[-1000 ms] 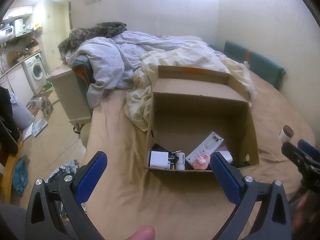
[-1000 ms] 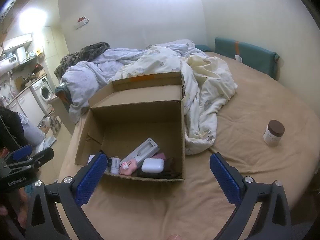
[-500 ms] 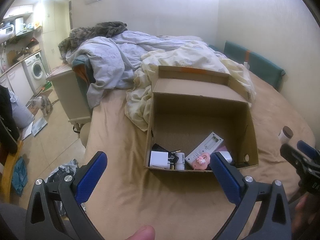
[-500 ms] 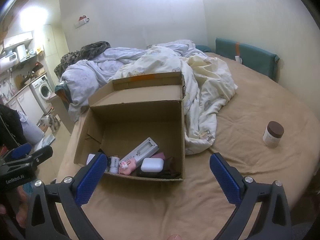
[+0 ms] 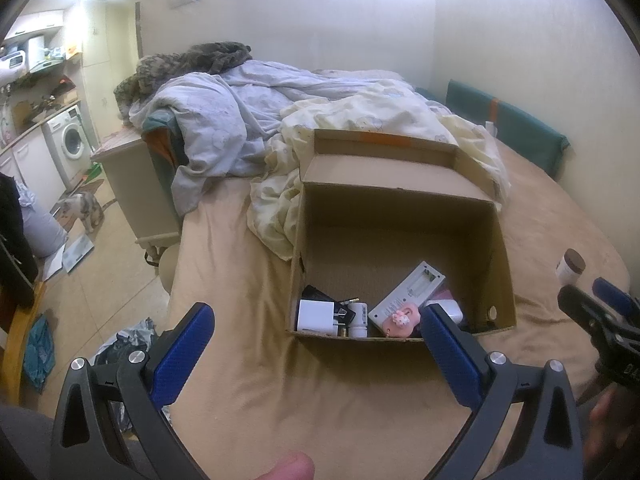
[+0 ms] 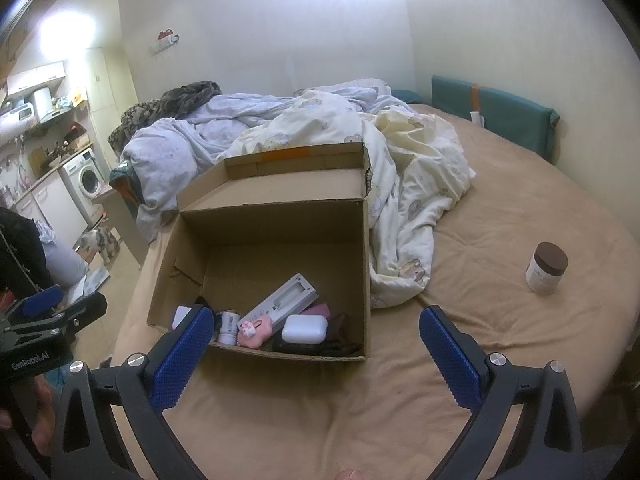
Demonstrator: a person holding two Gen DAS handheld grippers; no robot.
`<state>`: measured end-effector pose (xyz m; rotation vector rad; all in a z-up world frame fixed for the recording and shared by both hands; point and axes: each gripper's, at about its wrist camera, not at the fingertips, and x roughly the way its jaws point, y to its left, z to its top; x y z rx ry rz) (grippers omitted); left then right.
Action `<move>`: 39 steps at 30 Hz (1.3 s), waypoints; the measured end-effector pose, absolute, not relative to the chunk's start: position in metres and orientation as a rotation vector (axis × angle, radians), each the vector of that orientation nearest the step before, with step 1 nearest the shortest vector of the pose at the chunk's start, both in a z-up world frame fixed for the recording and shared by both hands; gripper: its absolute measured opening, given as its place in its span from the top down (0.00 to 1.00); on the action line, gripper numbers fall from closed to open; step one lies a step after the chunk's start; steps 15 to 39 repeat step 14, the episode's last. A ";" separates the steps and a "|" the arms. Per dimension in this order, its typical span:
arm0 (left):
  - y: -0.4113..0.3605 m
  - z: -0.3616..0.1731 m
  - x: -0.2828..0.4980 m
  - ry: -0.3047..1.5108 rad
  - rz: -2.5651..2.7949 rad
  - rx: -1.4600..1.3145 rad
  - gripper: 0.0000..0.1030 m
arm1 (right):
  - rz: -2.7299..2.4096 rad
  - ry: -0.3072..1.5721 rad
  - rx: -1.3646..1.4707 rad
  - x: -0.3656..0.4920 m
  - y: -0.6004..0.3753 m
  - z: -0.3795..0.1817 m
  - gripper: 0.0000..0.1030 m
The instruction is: Organize rigid objects
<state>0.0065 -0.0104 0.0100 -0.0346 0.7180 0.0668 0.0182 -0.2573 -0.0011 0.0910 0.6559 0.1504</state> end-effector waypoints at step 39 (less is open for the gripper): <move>-0.016 0.011 0.004 0.704 0.063 -0.026 0.01 | 0.151 0.659 0.090 0.018 -0.257 -0.001 0.00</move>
